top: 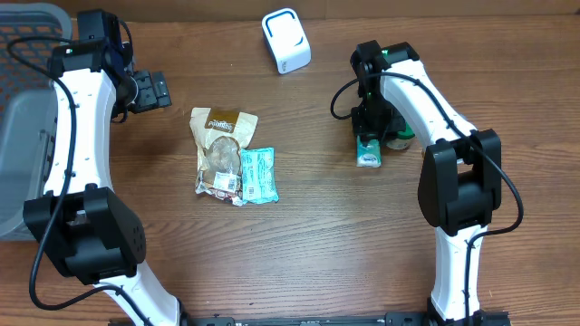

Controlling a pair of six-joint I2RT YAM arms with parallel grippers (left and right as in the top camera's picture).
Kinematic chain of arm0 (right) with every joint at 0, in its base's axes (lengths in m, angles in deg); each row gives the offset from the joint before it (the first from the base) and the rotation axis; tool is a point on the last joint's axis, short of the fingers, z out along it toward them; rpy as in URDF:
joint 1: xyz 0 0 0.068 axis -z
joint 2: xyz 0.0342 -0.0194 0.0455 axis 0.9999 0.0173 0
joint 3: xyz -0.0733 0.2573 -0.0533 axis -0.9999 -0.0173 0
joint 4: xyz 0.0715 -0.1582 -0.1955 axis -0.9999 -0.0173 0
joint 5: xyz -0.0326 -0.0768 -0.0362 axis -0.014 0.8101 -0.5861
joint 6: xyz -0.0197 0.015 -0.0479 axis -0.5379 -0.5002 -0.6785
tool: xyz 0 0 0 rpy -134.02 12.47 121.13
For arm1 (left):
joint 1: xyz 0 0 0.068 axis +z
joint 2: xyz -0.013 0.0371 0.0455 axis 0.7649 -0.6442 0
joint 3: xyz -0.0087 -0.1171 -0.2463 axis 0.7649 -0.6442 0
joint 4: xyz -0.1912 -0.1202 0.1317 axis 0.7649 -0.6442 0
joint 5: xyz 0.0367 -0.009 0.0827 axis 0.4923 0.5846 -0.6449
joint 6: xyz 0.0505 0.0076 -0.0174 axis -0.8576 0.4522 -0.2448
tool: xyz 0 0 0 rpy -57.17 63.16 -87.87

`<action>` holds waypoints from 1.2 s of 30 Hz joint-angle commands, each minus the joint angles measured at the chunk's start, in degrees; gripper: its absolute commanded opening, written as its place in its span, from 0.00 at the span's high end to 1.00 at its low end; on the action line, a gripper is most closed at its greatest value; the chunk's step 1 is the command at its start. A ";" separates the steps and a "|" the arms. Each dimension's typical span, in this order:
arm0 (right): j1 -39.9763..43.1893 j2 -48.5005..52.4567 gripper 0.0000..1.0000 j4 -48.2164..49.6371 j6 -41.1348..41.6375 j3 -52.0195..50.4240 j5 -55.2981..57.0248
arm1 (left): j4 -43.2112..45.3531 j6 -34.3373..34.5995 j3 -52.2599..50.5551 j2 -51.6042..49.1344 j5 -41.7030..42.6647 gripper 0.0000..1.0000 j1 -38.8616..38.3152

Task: Scan the item barcode
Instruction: 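Carry the wipes pack down and set it on the table right of center, then move the right gripper left onto the larger teal wipes bag and grasp it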

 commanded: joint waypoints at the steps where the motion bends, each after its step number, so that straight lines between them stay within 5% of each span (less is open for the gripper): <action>1: 0.00 -0.09 0.62 0.09 -0.11 -0.35 1.51 | 0.00 -1.09 0.61 0.59 -0.33 0.01 -0.39; 13: -2.71 -0.09 0.60 6.58 -0.15 -2.10 -18.80 | 0.02 -1.09 0.61 0.59 -0.33 0.00 -0.39; 36: -22.80 0.02 0.31 26.23 0.59 -8.37 -19.54 | 0.02 -1.09 0.61 0.59 -0.33 0.00 -0.39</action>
